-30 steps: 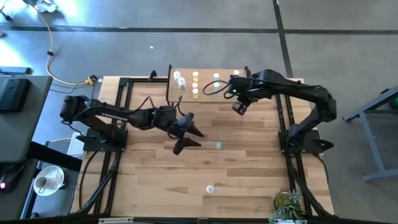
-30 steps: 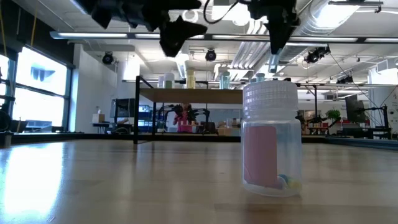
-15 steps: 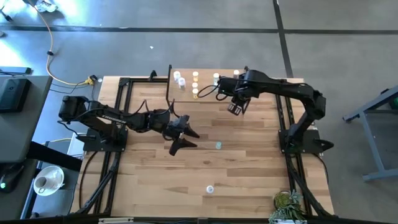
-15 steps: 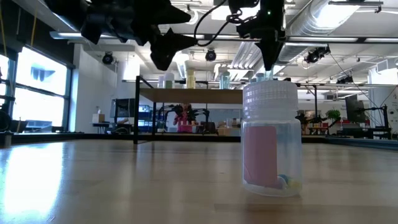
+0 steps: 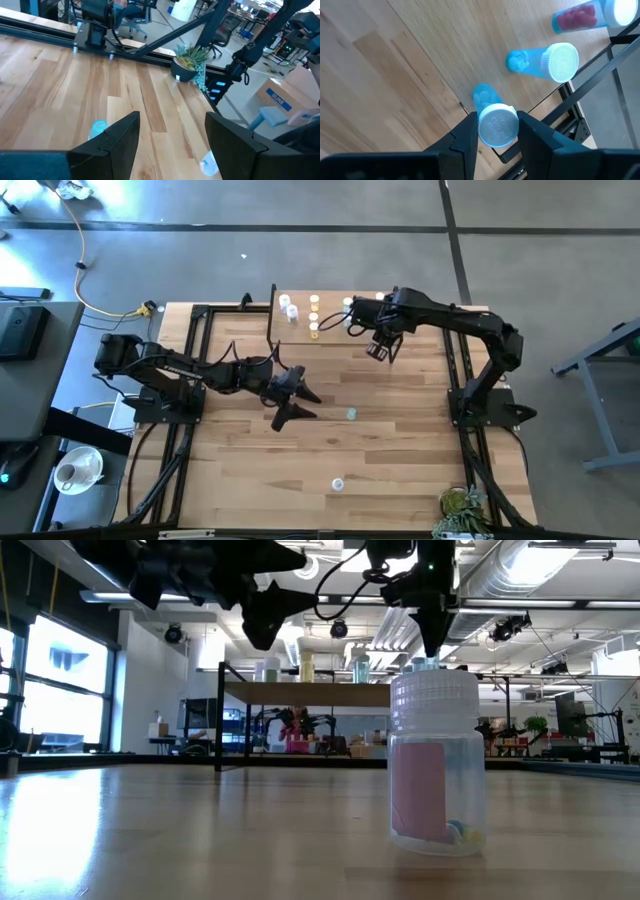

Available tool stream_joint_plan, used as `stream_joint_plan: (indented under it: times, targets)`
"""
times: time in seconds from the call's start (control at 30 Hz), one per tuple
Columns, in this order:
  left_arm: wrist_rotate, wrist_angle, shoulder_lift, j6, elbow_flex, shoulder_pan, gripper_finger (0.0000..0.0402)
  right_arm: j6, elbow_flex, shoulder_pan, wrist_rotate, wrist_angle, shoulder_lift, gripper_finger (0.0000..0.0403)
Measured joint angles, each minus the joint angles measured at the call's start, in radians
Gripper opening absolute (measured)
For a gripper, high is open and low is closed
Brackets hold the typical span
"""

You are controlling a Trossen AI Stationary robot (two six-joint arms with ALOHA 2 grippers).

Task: Pick and place medicine bottles onto shelf by color
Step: Put the blue pill bottle on the shelf aligned with the other blue pill bottles

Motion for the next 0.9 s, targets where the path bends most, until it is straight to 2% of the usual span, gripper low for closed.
stream_joint_plan:
  times: [0.2,0.9]
  targets:
    - [0.0,0.0,0.0,-0.001,0.0,0.0,0.0216,-0.024,0.002,-0.03,-0.047,0.016,-0.001,0.0108]
    - [0.0,-0.001,0.0,0.0,0.001,0.0,0.0216,-0.046,0.002,-0.055,-0.059,0.042,0.0,0.0108]
